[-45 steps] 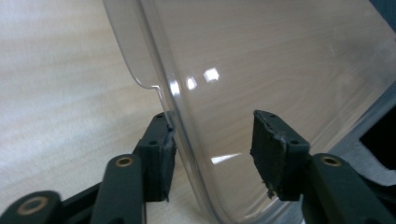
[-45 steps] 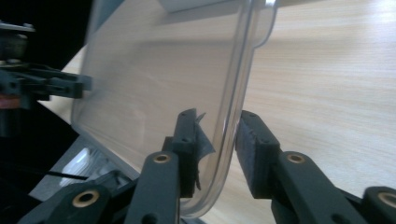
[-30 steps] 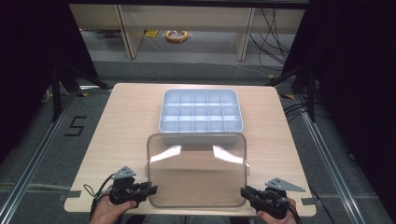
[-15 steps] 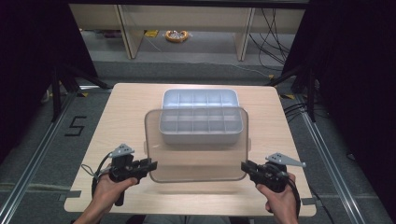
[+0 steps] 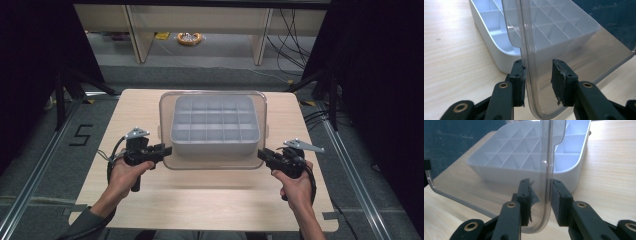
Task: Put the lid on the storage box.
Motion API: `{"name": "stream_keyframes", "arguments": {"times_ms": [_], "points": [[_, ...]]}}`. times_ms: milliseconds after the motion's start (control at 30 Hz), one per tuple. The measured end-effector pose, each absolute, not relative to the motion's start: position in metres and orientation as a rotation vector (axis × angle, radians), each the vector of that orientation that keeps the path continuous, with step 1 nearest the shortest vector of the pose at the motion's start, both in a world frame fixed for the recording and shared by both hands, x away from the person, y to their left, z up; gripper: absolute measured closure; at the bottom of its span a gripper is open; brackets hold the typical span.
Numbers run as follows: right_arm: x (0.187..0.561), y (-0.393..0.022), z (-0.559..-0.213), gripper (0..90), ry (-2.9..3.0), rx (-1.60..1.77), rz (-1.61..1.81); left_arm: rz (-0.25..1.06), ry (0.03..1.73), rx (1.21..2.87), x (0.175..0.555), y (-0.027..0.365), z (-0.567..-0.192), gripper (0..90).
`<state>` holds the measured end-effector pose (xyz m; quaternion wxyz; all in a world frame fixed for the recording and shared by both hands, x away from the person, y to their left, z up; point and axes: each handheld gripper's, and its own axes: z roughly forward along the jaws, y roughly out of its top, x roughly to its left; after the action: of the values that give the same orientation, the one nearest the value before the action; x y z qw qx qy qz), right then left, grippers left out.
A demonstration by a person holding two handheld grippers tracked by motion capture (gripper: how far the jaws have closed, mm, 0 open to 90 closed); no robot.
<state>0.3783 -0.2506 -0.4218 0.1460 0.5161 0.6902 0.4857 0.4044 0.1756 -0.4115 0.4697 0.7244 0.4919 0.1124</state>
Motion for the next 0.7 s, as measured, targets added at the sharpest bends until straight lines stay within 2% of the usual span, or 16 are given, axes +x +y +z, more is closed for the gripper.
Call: {"name": "stream_keyframes", "arguments": {"times_ms": [233,700], "points": [[0.399,-0.249,-0.406,71.5,1.928,1.549,1.420,0.276,1.245,1.763,0.433,0.169,-0.401,61.1],[0.441,-0.251,-0.403,70.4,1.915,1.538,1.369,0.251,1.322,1.762,0.474,0.160,-0.402,59.5]]}}
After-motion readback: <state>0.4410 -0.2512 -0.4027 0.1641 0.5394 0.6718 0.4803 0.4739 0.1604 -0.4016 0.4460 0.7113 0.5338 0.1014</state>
